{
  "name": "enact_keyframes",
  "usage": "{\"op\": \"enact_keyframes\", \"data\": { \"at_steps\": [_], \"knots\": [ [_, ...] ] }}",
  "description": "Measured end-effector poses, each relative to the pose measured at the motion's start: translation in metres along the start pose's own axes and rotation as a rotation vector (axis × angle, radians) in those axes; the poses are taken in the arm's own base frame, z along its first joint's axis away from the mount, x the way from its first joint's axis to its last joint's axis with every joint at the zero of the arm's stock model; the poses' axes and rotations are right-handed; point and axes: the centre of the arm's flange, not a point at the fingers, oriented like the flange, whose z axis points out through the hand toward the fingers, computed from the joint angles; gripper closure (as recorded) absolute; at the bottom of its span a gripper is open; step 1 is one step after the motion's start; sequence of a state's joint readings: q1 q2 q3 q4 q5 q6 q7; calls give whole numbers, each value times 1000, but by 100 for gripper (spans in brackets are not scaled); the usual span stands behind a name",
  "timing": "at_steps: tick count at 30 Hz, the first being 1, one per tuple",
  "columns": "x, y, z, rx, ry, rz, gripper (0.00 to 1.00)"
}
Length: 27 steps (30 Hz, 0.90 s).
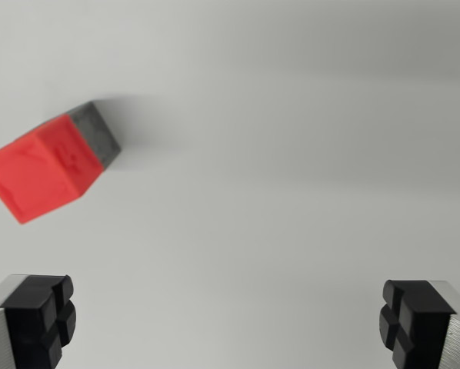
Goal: Destack cube
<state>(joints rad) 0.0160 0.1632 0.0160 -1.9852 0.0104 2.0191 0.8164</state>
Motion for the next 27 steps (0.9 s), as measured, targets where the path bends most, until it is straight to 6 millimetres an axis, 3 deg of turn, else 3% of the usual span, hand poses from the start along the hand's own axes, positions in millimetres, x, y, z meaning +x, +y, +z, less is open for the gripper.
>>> {"op": "enact_keyframes", "data": {
  "at_steps": [15, 27],
  "knots": [
    [-13, -8, 13, 5, 8, -45, 0],
    [-35, -19, 33, 16, 25, -123, 0]
  ]
}}
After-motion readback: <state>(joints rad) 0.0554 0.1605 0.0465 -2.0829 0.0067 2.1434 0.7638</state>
